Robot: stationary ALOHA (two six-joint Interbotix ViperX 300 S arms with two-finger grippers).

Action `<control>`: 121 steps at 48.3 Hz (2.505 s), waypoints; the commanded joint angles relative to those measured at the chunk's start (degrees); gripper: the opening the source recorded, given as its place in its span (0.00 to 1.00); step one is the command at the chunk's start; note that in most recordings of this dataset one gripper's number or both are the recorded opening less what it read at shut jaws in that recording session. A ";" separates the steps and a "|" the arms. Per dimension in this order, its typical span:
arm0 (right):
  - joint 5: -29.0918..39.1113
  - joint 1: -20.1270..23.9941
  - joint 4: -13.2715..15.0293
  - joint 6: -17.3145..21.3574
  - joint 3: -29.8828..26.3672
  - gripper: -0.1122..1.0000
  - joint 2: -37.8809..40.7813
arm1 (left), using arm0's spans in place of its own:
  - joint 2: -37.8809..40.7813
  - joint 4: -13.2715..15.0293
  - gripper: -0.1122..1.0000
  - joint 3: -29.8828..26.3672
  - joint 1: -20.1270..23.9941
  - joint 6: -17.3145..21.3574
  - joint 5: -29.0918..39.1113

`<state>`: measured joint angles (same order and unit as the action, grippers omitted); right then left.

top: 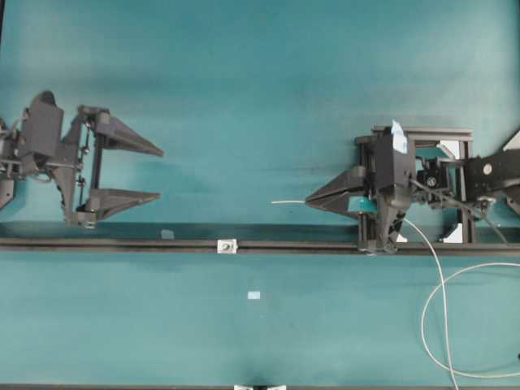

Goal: Insert the wire into the hole on the left side and pull it with the left arm.
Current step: 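Lift the wire with the right gripper and carry it down toward the rail, then align the wire tip with the white clip hole using the right gripper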

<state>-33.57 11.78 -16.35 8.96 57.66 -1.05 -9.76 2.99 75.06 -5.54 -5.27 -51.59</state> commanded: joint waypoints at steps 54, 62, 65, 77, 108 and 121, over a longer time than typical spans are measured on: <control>-19.25 19.34 -29.18 -17.31 -6.94 0.14 13.27 | 16.17 0.18 0.70 -5.19 -8.17 0.53 -11.25; -20.57 19.42 -29.18 -17.49 -6.77 0.14 14.77 | 17.75 0.18 0.70 -5.71 -8.79 0.70 -11.60; -21.36 19.51 -29.18 -17.49 -6.68 0.14 15.56 | 18.28 0.18 0.70 -5.89 -8.88 0.70 -11.78; -22.50 19.51 -29.00 -17.49 -6.06 0.14 16.44 | 18.63 0.09 0.70 -6.06 -8.79 0.97 -12.30; -26.28 19.51 -24.35 -14.68 -4.13 0.14 16.44 | 18.54 0.09 0.69 -6.68 -8.79 0.97 -12.30; -27.33 19.42 -24.26 -14.68 -4.48 0.14 17.84 | 18.54 0.18 0.69 -6.86 -8.79 0.97 -12.30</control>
<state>-59.85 31.03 -40.78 -5.80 53.70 16.96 9.40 3.08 68.73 -14.15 -4.48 -63.28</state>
